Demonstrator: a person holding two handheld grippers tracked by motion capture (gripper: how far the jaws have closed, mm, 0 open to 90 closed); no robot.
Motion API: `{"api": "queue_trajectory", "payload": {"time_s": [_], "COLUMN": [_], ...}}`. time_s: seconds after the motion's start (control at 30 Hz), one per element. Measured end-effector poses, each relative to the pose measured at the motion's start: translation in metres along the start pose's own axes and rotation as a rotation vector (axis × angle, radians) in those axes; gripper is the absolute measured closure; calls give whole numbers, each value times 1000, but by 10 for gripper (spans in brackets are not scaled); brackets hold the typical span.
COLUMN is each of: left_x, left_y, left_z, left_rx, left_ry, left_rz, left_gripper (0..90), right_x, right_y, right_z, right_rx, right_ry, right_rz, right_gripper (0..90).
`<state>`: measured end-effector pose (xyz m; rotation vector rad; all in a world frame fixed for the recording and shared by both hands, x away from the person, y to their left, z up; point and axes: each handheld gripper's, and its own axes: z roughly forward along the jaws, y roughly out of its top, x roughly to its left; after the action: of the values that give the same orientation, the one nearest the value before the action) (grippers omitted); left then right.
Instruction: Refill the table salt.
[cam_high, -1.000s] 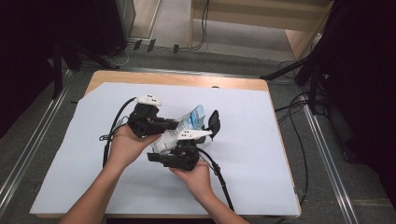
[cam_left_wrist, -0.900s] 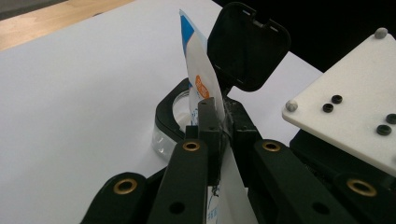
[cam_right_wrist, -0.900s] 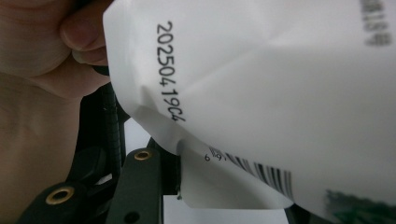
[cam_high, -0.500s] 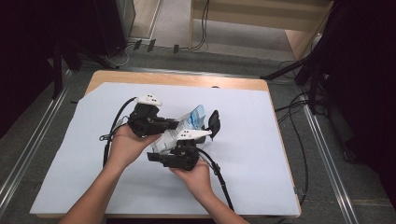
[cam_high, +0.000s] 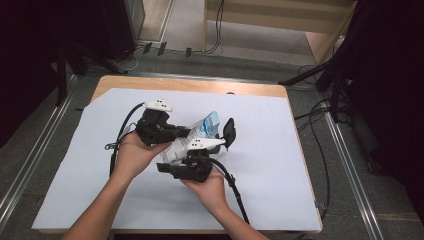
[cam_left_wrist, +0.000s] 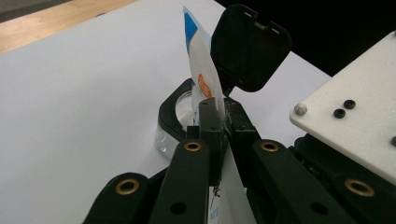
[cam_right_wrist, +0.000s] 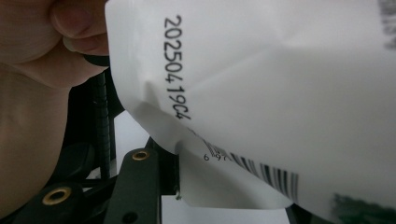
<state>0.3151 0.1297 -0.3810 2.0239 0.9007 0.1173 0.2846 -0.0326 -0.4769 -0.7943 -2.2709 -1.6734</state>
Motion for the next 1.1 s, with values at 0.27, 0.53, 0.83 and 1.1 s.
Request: {"api": "queue_trajectory", "payload": {"time_s": [0.27, 0.53, 0.83, 1.1], "left_x": [2, 4, 2, 0], "left_y": [6, 7, 5, 5], "left_z": [-1, 0, 0, 2], "left_rx": [45, 37, 7, -3], "left_ry": [-4, -7, -6, 2], "left_rz": [-1, -10, -6, 7], "left_gripper": [887, 886, 885, 884], "right_x": [-2, -4, -5, -5], "right_y": [2, 2, 2, 1], "right_z": [2, 2, 2, 0], "right_rx": [-10, -19, -29, -36], "right_ry": [32, 38, 32, 26], "right_rz": [11, 25, 22, 25], "right_gripper": [613, 614, 615, 618]}}
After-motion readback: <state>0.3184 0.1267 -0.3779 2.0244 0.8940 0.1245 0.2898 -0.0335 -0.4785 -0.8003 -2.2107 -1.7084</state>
